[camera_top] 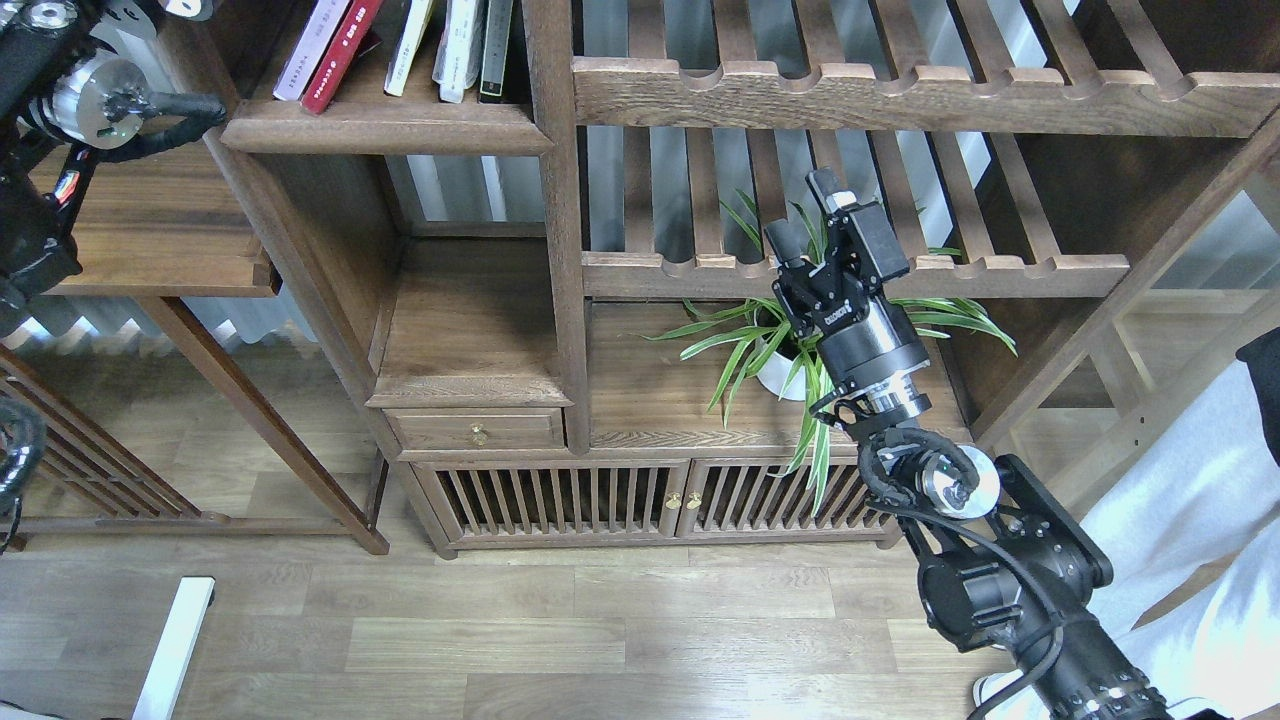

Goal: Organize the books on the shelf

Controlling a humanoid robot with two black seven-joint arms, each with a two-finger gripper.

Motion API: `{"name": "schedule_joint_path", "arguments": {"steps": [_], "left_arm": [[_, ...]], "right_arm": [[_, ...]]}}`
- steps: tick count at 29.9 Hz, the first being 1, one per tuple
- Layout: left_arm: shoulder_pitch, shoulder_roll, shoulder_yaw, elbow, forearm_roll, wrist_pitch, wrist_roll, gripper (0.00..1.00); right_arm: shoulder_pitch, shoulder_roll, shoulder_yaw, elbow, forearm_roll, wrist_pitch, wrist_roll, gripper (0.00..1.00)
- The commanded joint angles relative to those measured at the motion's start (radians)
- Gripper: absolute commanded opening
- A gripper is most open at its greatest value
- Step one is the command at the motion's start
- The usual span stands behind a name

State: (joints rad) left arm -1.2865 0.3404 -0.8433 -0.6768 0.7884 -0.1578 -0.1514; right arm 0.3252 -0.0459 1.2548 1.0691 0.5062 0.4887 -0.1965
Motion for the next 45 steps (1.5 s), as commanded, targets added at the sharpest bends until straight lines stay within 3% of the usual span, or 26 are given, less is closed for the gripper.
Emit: {"name": "schedule_joint_path", "arguments": {"steps": [1, 4, 10, 32, 41, 45], "left_arm": [[0.001, 0.006, 0.01, 0.006, 0.0, 0.0, 0.0, 0.13], [0.003, 0.006, 0.012, 0.008, -0.001, 0.001, -0.002, 0.14], [0.006, 0.005, 0.016, 0.02, -0.001, 0.007, -0.007, 0.25], [-0.06, -0.027, 0.015, 0.037, -0.095, 0.026, -0.022, 0.25], [-0.129, -0.093, 0.003, 0.037, -0.279, 0.075, -0.057, 0.25], [-0.111, -0.086, 0.007, 0.026, -0.311, 0.073, -0.059, 0.35]], "right_arm": [[0.0, 0.0, 0.0, 0.0, 0.0, 0.0, 0.0, 0.93], [0.0, 0.0, -0.002, 0.0, 0.0, 0.0, 0.0, 0.93], [-0.002, -0.002, -0.001, 0.0, 0.0, 0.0, 0.0, 0.93], [-0.029, -0.008, -0.006, 0.008, -0.005, 0.0, -0.003, 0.93], [-0.025, -0.037, -0.009, 0.006, -0.008, 0.0, -0.004, 0.93], [-0.014, -0.034, -0.009, 0.006, -0.011, 0.0, -0.004, 0.93]]}}
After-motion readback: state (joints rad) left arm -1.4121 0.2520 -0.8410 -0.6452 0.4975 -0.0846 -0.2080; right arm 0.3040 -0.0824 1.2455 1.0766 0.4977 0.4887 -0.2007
